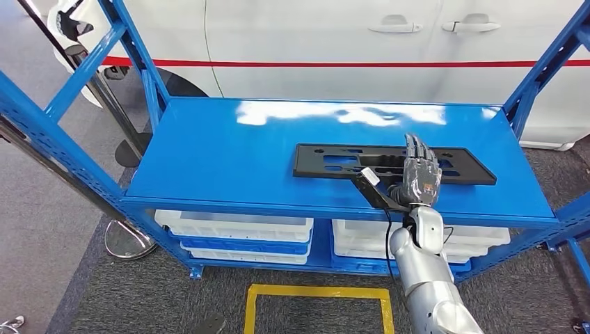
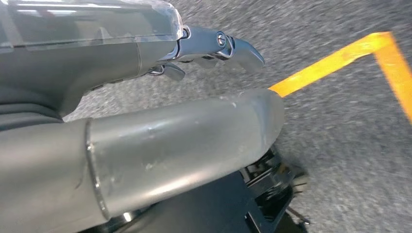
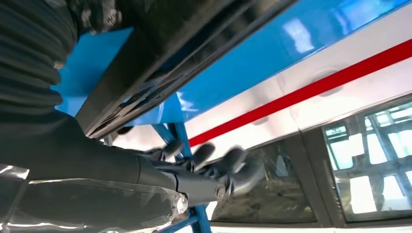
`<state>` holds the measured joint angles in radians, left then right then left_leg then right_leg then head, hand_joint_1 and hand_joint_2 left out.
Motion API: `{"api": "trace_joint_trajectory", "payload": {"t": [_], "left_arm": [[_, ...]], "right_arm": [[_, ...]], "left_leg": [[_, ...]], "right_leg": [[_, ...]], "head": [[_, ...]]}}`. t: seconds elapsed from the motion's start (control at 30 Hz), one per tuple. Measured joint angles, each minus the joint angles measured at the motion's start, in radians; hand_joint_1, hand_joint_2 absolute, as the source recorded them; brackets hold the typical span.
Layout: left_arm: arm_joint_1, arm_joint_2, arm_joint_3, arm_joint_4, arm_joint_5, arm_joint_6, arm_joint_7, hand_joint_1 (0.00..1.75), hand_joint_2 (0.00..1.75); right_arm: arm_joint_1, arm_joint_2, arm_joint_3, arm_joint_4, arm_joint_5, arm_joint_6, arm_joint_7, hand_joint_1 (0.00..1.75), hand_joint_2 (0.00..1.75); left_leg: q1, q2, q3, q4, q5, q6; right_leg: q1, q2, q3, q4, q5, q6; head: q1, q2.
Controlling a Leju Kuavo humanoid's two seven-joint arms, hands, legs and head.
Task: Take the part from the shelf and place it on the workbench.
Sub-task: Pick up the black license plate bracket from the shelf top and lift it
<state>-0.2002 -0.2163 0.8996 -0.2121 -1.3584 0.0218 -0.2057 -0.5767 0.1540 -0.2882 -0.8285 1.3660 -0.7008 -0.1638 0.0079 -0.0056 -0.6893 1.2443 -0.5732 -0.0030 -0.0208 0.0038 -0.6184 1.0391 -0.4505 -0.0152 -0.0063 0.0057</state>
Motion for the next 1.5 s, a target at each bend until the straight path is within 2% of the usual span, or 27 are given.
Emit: {"api": "trace_joint_trajectory", "payload": {"t": [0.03,0.07,0.1,0.2,0.27,0.37,0.43,0.5,0.53,0.57,0.6,0.63,0.7,0.73,0.77,0.87,0.9,0.97,1.03,1.07,1.1,1.13,1.2,1.27,1.37,1.43,1.5], "left_arm": [[0.000,0.000,0.000,0.000,0.002,0.001,-0.008,0.00,0.00],[0.000,0.000,0.000,0.000,0.004,0.001,-0.016,0.00,0.00],[0.000,0.000,0.000,0.000,0.009,0.002,-0.024,0.00,0.00],[-0.005,0.000,0.003,0.000,0.041,0.003,-0.050,0.00,0.00],[-0.012,0.001,0.013,0.000,0.079,-0.001,-0.071,0.00,0.00],[-0.015,0.000,0.042,0.000,0.145,-0.020,-0.102,0.00,0.00],[-0.018,-0.002,0.067,0.000,0.189,-0.030,-0.123,0.00,0.00],[-0.022,-0.003,0.091,0.000,0.221,-0.029,-0.143,0.00,0.00],[-0.022,-0.004,0.102,0.000,0.232,-0.021,-0.151,0.00,0.44],[-0.022,-0.005,0.112,0.000,0.240,-0.011,-0.158,0.00,0.87],[-0.021,-0.005,0.120,0.000,0.244,0.000,-0.163,0.00,1.31],[-0.020,-0.006,0.127,0.000,0.247,0.009,-0.168,0.00,1.75],[-0.020,-0.009,0.136,0.000,0.246,0.030,-0.188,0.00,1.75],[-0.021,-0.011,0.138,0.000,0.246,0.042,-0.202,0.00,1.75],[-0.021,-0.013,0.140,0.000,0.245,0.055,-0.216,0.00,1.31],[-0.021,-0.018,0.145,0.000,0.245,0.085,-0.251,0.00,0.00],[-0.021,-0.020,0.146,0.000,0.247,0.087,-0.263,0.00,0.00],[-0.023,-0.022,0.148,0.000,0.253,0.076,-0.282,0.00,0.87],[-0.022,-0.023,0.150,0.000,0.262,0.047,-0.286,0.00,1.75],[-0.020,-0.023,0.150,0.000,0.265,0.031,-0.286,0.00,1.75],[-0.018,-0.023,0.150,0.000,0.269,0.016,-0.287,0.00,1.31],[-0.017,-0.023,0.150,0.000,0.274,0.005,-0.289,0.00,0.87],[-0.016,-0.023,0.150,0.000,0.286,-0.011,-0.295,0.00,0.00],[-0.011,-0.023,0.151,0.000,0.298,-0.020,-0.303,0.00,0.00],[0.003,-0.023,0.151,0.000,0.313,-0.032,-0.313,0.00,0.00],[0.016,-0.023,0.151,0.000,0.320,-0.037,-0.319,0.00,0.00],[0.031,-0.023,0.152,0.000,0.327,-0.039,-0.324,0.00,0.87]], "right_arm": [[0.000,0.000,-0.004,0.000,-0.002,0.000,-0.005,1.75,1.75],[0.000,0.000,-0.009,0.000,-0.003,0.000,-0.011,1.75,1.75],[0.000,0.000,-0.014,0.000,-0.005,0.000,-0.017,1.75,1.75],[-0.001,-0.001,-0.031,-0.006,-0.015,0.000,-0.036,1.75,1.75],[-0.001,-0.002,-0.046,-0.012,-0.023,0.000,-0.049,1.75,1.75],[0.001,-0.006,-0.070,-0.027,-0.038,0.000,-0.067,1.75,1.75],[0.003,-0.011,-0.084,-0.040,-0.050,0.000,-0.078,1.75,1.75],[0.014,-0.017,-0.098,-0.050,-0.064,0.000,-0.087,1.75,1.75],[0.023,-0.019,-0.103,-0.054,-0.072,0.000,-0.092,1.75,1.75],[0.032,-0.021,-0.108,-0.060,-0.079,0.000,-0.097,1.75,1.75],[0.039,-0.023,-0.112,-0.065,-0.085,-0.001,-0.101,1.75,1.75],[0.043,-0.025,-0.115,-0.070,-0.090,-0.001,-0.105,1.75,1.75],[0.045,-0.027,-0.119,-0.080,-0.099,-0.001,-0.110,1.75,1.75],[0.046,-0.027,-0.121,-0.085,-0.104,-0.001,-0.113,1.75,1.75],[0.049,-0.028,-0.123,-0.089,-0.110,-0.001,-0.116,1.75,1.75],[0.055,-0.030,-0.129,-0.098,-0.131,-0.002,-0.134,1.75,1.75],[0.055,-0.031,-0.131,-0.100,-0.138,-0.002,-0.142,1.75,1.75],[0.055,-0.032,-0.134,-0.101,-0.156,-0.002,-0.162,1.75,1.75],[0.055,-0.034,-0.134,-0.100,-0.196,-0.001,-0.189,1.75,1.75],[0.056,-0.034,-0.131,-0.101,-0.232,-0.001,-0.202,1.75,1.75],[0.058,-0.035,-0.124,-0.106,-0.280,-0.001,-0.213,1.75,1.75],[0.063,-0.036,-0.106,-0.121,-0.339,0.001,-0.214,1.75,1.75],[0.082,-0.045,-0.037,-0.189,-0.458,0.012,-0.185,1.75,1.75],[0.106,-0.061,0.059,-0.288,-0.531,0.028,-0.129,1.75,1.75],[0.141,-0.101,0.197,-0.443,-0.571,0.039,-0.063,1.75,1.75],[0.165,-0.133,0.274,-0.548,-0.595,0.049,-0.046,1.75,1.75],[0.193,-0.166,0.345,-0.654,-0.620,0.070,-0.039,1.75,1.75]], "left_leg": [[0.001,0.000,-0.028,0.053,-0.015,-0.002],[0.002,0.000,-0.042,0.073,-0.011,-0.001],[0.002,0.000,-0.036,0.055,0.012,0.001],[-0.003,0.000,0.054,-0.145,0.113,0.020],[-0.009,-0.001,0.084,-0.212,0.128,0.030],[-0.007,-0.001,0.091,-0.229,0.132,0.039],[-0.001,0.002,0.100,-0.244,0.139,0.049],[-0.001,0.003,0.102,-0.247,0.139,0.055],[-0.001,0.002,0.102,-0.246,0.138,0.056],[-0.001,0.001,0.103,-0.245,0.136,0.056],[-0.001,0.000,0.105,-0.242,0.133,0.055],[-0.001,0.000,0.107,-0.238,0.129,0.054],[-0.002,-0.002,0.110,-0.227,0.118,0.047],[-0.003,-0.003,0.110,-0.222,0.113,0.043],[-0.005,-0.004,0.110,-0.219,0.110,0.039],[-0.005,-0.004,0.112,-0.216,0.104,0.026],[-0.004,-0.003,0.107,-0.203,0.093,0.020],[-0.001,-0.001,0.070,-0.118,0.042,0.009],[0.003,0.000,0.008,0.012,-0.013,0.000],[0.005,0.000,-0.012,0.053,-0.021,-0.002],[0.006,0.000,-0.017,0.059,-0.011,-0.004],[0.007,0.000,-0.001,0.022,0.019,-0.004],[0.007,0.000,0.062,-0.117,0.088,0.002],[0.003,-0.001,0.102,-0.208,0.113,0.010],[-0.001,0.000,0.107,-0.224,0.115,0.026],[0.002,0.001,0.112,-0.237,0.124,0.041],[0.002,0.001,0.114,-0.243,0.126,0.051]], "right_leg": [[0.001,0.000,0.001,0.000,-0.001,-0.001],[0.002,0.000,0.002,0.000,-0.002,-0.001],[0.002,0.001,0.004,0.001,-0.004,-0.001],[0.005,0.003,0.014,0.000,-0.009,0.003],[0.006,0.002,0.013,-0.001,-0.010,0.011],[0.007,0.002,0.013,-0.003,-0.012,0.027],[0.007,0.001,-0.007,0.046,-0.046,0.034],[0.006,0.001,-0.068,0.169,-0.107,0.038],[0.006,0.001,-0.099,0.229,-0.127,0.041],[0.006,0.001,-0.119,0.261,-0.129,0.042],[0.005,0.001,-0.119,0.254,-0.110,0.044],[0.003,0.000,-0.099,0.208,-0.075,0.044],[0.003,-0.002,-0.035,0.074,-0.014,0.041],[0.005,-0.002,-0.012,0.028,0.000,0.037],[0.007,-0.002,-0.002,0.006,0.002,0.034],[0.007,0.001,0.002,-0.001,0.003,0.019],[0.005,0.000,0.005,-0.004,0.004,0.014],[0.001,-0.003,0.009,-0.010,0.007,0.005],[0.000,-0.005,0.009,-0.010,0.006,0.002],[0.000,-0.005,0.009,-0.010,0.006,0.002],[0.000,-0.004,0.009,-0.009,0.006,0.002],[-0.001,-0.004,0.010,-0.008,0.005,0.003],[-0.001,-0.001,0.011,-0.006,0.003,0.007],[0.001,0.004,0.009,-0.004,0.003,0.016],[-0.001,0.007,0.006,-0.008,0.005,0.036],[-0.002,0.005,-0.004,0.020,-0.020,0.044],[-0.002,0.002,-0.051,0.128,-0.084,0.048]], "head": [[0.000,0.000],[0.000,0.000],[0.000,0.000],[0.000,0.000],[0.000,0.000],[0.000,0.000],[0.001,0.000],[0.001,0.000],[0.001,0.000],[0.001,0.000],[0.001,0.000],[0.001,0.000],[0.001,0.000],[0.001,0.000],[0.001,0.000],[0.000,0.000],[0.000,0.000],[0.000,0.000],[0.000,0.000],[0.000,0.000],[0.000,0.000],[-0.001,0.000],[0.000,0.000],[0.000,0.000],[0.000,0.000],[0.000,0.000],[0.000,0.000]]}}
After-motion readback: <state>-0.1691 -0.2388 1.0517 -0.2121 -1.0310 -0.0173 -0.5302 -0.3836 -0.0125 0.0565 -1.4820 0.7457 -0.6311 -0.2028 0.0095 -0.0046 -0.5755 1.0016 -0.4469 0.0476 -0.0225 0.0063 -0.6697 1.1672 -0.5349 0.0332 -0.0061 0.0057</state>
